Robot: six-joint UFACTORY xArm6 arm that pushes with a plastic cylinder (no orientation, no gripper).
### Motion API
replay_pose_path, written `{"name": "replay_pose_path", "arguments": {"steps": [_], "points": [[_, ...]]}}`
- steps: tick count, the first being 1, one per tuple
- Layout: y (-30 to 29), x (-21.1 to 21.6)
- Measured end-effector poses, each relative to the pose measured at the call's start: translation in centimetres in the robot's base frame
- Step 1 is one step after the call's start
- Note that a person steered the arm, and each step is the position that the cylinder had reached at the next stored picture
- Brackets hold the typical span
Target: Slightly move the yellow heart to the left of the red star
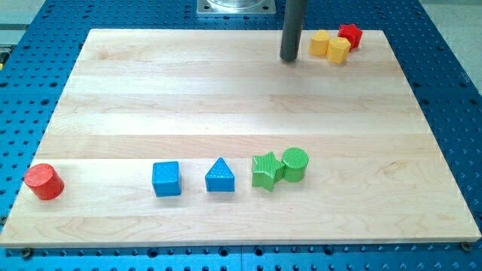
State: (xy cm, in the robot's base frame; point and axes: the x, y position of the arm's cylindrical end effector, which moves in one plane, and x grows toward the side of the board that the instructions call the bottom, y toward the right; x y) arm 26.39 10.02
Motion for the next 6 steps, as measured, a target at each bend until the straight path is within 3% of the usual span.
{"name": "replay_pose_path", "arguments": {"steps": [1,2,4,6], "points": [[2.4,-1.1],[0.7,1.2],[-18.1,9.4],[-25.2,30.7]]}}
